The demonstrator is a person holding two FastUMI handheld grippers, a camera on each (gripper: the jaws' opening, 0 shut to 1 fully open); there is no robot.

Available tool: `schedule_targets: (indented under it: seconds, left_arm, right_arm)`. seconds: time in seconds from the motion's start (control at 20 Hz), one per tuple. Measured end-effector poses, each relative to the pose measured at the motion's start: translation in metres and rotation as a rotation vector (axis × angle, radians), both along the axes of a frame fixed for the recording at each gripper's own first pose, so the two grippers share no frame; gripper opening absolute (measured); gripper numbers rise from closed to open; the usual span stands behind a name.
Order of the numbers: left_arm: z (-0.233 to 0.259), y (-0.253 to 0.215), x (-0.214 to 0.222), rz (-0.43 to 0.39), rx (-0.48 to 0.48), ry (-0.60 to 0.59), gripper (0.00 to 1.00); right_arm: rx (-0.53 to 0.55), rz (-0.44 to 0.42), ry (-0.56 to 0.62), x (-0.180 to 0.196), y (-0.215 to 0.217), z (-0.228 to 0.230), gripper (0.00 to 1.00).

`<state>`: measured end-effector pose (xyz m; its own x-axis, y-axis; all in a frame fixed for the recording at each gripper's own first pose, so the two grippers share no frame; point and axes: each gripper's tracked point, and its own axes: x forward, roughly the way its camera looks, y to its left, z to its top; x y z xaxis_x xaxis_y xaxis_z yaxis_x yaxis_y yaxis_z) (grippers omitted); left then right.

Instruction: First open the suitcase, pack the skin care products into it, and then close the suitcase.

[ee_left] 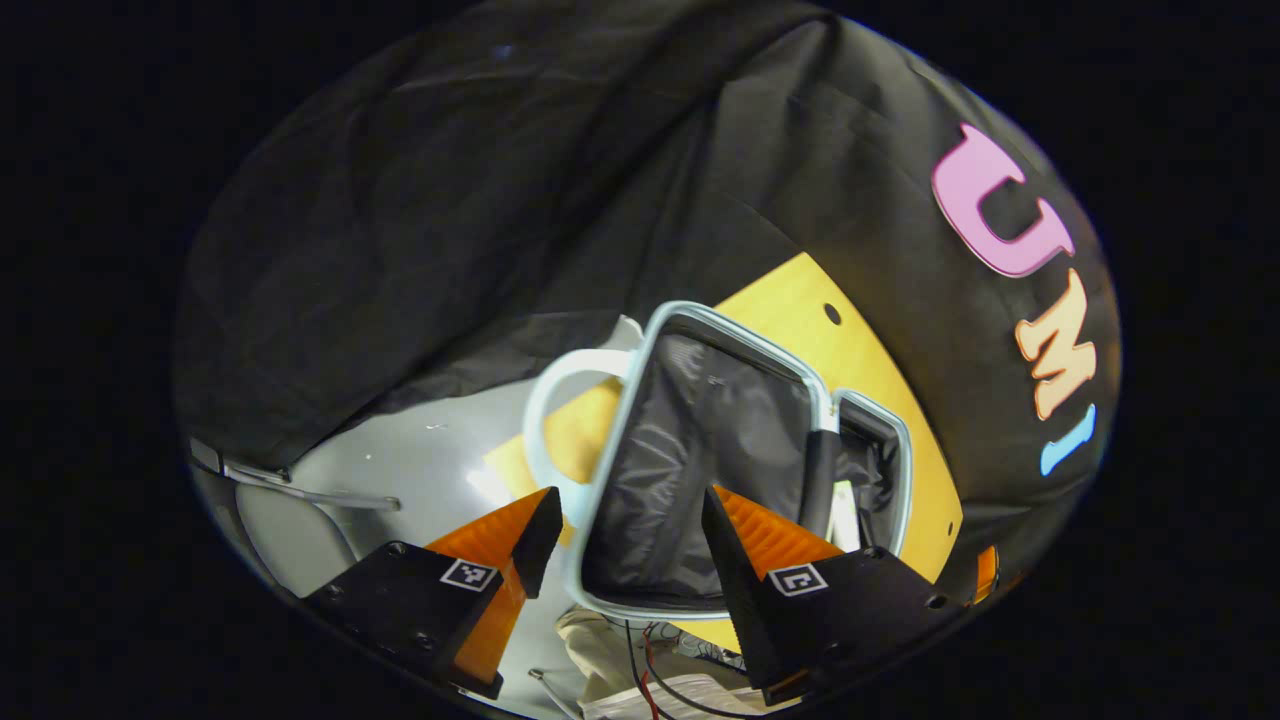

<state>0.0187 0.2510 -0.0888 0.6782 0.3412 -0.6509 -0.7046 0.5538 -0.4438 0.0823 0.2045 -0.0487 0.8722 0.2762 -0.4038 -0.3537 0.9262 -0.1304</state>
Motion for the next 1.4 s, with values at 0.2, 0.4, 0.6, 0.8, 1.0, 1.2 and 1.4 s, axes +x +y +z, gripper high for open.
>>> schedule_targets:
  seconds: [0.2,0.4,0.6,0.8,1.0,1.2,1.4]
  left_arm:
    - [-0.023,0.043,-0.012,0.04,0.015,0.009,0.83]
    - [-0.05,0.069,0.01,0.007,-0.007,-0.081,0.87]
    - [-0.072,0.082,0.028,-0.015,-0.024,-0.12,0.81]
    - [-0.071,0.075,0.043,-0.015,-0.125,-0.193,0.57]
    - [-0.075,0.075,0.046,-0.021,-0.123,-0.188,0.15]
    - [-0.062,0.068,0.052,-0.028,-0.099,-0.189,0.04]
    - [-0.045,0.056,0.049,-0.034,-0.084,-0.173,0.0]
  right_arm:
    - [-0.071,-0.087,-0.046,-0.011,-0.054,0.02,0.98]
    - [-0.061,-0.139,-0.069,-0.024,-0.078,0.029,0.98]
    - [-0.087,-0.171,-0.084,-0.032,-0.094,0.032,1.0]
    - [-0.083,-0.201,-0.074,-0.039,-0.105,0.032,1.0]
    - [-0.094,-0.221,-0.085,-0.041,-0.119,0.037,1.0]
    - [-0.086,-0.249,-0.082,-0.042,-0.132,0.036,1.0]
    - [-0.081,-0.258,-0.076,-0.043,-0.138,0.033,1.0]
